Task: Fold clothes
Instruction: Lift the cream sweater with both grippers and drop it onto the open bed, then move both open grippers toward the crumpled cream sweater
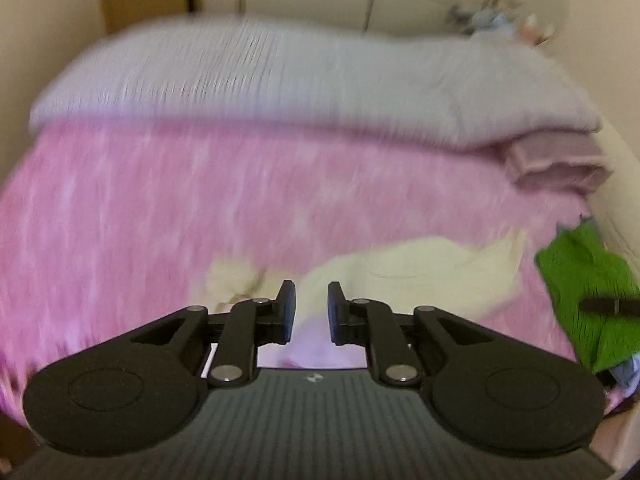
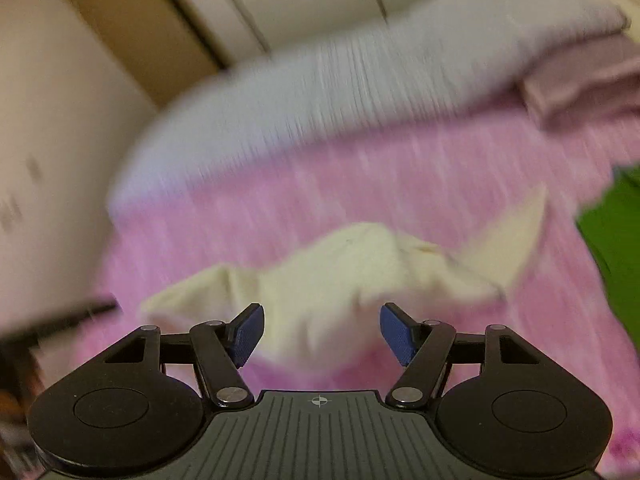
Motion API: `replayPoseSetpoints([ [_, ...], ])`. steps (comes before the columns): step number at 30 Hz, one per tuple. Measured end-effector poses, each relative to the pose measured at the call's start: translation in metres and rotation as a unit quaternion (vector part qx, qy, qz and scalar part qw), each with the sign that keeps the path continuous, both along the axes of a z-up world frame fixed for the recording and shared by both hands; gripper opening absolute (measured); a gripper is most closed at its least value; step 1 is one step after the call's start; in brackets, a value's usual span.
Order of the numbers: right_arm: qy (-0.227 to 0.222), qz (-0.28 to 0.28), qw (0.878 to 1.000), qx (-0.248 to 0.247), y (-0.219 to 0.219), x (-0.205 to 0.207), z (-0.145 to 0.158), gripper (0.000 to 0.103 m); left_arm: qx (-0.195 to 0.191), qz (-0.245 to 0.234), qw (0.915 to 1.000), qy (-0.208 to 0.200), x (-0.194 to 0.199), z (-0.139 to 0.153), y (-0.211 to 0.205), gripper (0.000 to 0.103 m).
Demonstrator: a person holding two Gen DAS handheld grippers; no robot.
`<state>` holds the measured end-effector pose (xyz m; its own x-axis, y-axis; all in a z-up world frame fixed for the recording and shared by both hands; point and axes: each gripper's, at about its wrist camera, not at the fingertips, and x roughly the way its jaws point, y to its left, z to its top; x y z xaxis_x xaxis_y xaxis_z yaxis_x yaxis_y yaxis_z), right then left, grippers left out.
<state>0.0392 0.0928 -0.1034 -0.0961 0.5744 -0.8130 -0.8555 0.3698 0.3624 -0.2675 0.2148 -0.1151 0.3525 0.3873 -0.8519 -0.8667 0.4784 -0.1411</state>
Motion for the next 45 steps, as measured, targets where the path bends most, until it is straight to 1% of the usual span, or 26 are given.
replayPoseSetpoints([
  [2,-0.028,0.015,0.998,-0.046,-0.02,-0.02,-0.021,0.068,-0.029,0.008,0.9995,0.012,-0.015,-0.019,-0.013,0.012],
  [4,-0.051,0.023,0.995,-0.085,-0.045,-0.039,-0.038,0.068,-0.043,0.007,0.9988,0.02,-0.032,-0.028,-0.023,0.012],
  [7,-0.05,0.011,0.994,-0.099,-0.086,-0.058,-0.046,0.068,-0.054,0.004,0.9981,0.029,-0.043,-0.038,-0.045,0.012],
  [10,-0.045,0.015,0.995,-0.083,-0.098,-0.065,-0.045,0.068,-0.046,0.003,0.9984,0.032,-0.048,-0.035,-0.066,0.014],
  [11,-0.049,0.021,0.995,-0.079,-0.098,-0.067,-0.037,0.068,-0.042,0.002,0.9985,0.034,-0.047,-0.033,-0.073,0.015],
  [14,-0.062,0.044,0.994,-0.075,-0.099,-0.074,-0.028,0.068,-0.029,0.004,0.9986,0.043,-0.043,-0.028,-0.096,0.016],
  [15,-0.066,0.052,0.994,-0.074,-0.1,-0.076,-0.025,0.068,-0.025,0.006,0.9985,0.048,-0.042,-0.027,-0.103,0.019],
  [18,-0.081,0.072,0.991,-0.08,-0.117,-0.075,-0.029,0.068,-0.014,0.016,0.9979,0.062,-0.038,-0.024,-0.128,0.022],
  [23,-0.082,0.078,0.989,-0.094,-0.153,-0.068,-0.039,0.068,0.0,0.03,0.9959,0.085,-0.033,-0.018,-0.174,0.023],
  [29,-0.078,0.103,0.987,-0.095,-0.188,-0.074,-0.043,0.068,0.014,0.042,0.9945,0.096,-0.033,-0.01,-0.215,0.025],
  [37,-0.077,0.128,0.985,-0.084,-0.206,-0.082,-0.039,0.068,0.026,0.058,0.9923,0.106,-0.043,0.0,-0.247,0.027],
  [45,-0.073,0.137,0.985,-0.076,-0.206,-0.088,-0.04,0.068,0.035,0.068,0.9915,0.106,-0.052,0.005,-0.251,0.028],
])
